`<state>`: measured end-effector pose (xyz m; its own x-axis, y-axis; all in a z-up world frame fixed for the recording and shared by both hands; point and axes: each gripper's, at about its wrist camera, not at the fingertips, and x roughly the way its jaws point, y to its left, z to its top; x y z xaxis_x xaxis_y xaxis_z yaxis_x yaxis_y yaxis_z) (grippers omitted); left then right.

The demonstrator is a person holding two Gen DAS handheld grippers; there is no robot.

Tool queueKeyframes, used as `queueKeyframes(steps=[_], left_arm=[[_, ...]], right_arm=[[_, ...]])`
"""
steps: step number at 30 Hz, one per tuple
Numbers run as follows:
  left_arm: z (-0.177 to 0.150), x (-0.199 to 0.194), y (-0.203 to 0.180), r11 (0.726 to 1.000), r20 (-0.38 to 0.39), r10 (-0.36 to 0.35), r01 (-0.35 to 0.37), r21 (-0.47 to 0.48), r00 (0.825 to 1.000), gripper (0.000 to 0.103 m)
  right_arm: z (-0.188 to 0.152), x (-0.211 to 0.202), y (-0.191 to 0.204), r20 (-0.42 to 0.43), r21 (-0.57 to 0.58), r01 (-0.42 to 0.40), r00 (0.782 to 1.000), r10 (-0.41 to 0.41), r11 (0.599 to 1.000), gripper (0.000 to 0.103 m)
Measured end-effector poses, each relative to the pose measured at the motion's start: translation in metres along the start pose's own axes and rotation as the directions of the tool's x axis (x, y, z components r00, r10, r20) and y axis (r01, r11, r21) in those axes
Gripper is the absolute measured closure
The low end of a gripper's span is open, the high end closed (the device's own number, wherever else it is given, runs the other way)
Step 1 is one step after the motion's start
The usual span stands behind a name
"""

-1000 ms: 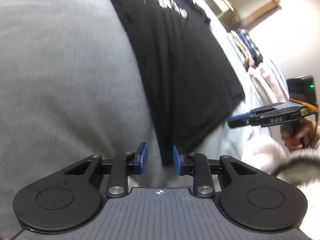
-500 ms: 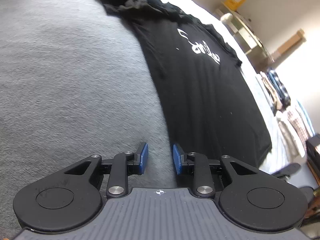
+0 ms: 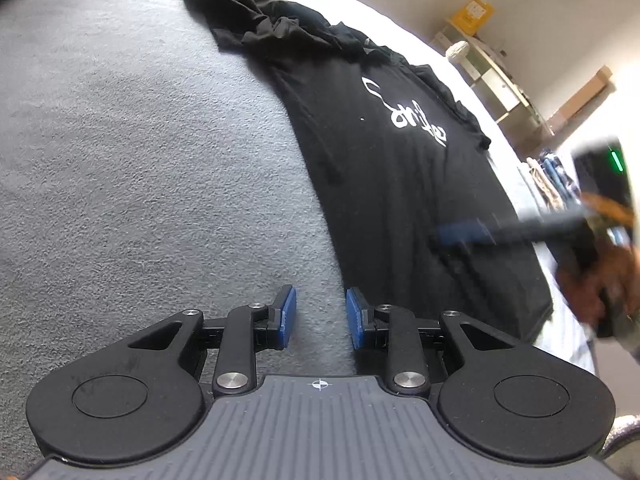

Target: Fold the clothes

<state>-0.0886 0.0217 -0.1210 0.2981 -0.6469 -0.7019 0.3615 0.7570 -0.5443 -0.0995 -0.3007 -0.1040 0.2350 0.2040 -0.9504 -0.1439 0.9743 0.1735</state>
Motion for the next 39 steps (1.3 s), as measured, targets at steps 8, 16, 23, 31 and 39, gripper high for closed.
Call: queueKeyframes(steps=[8, 16, 23, 31, 39], left_arm=[[0.004, -0.002, 0.007, 1.000, 0.004, 0.000, 0.000, -0.014, 1.000, 0.076], [-0.004, -0.018, 0.000, 0.999, 0.019, 0.040, -0.040, 0.004, 0.999, 0.076], [0.001, -0.011, 0.004, 1.000, 0.010, 0.026, -0.026, 0.011, 1.000, 0.076], [-0.001, -0.014, -0.002, 0.999, 0.019, 0.029, -0.029, 0.016, 0.999, 0.076], [-0.001, -0.020, -0.006, 0.999, 0.023, 0.022, -0.023, 0.030, 0.999, 0.076]], right_arm=[[-0.087, -0.042, -0.019, -0.208, 0.060, -0.012, 0.978, 0.024, 0.998, 0.081], [0.008, -0.009, 0.045, 0.008, -0.065, -0.160, 0.987, 0.161, 0.985, 0.081], [-0.072, 0.005, 0.037, -0.253, -0.053, -0.216, 0.947, 0.196, 0.975, 0.082], [-0.076, -0.045, 0.036, -0.156, -0.012, -0.191, 0.970, 0.186, 0.982, 0.081], [-0.051, 0.003, 0.076, -0.153, -0.011, -0.288, 0.947, 0.283, 0.958, 0.080]])
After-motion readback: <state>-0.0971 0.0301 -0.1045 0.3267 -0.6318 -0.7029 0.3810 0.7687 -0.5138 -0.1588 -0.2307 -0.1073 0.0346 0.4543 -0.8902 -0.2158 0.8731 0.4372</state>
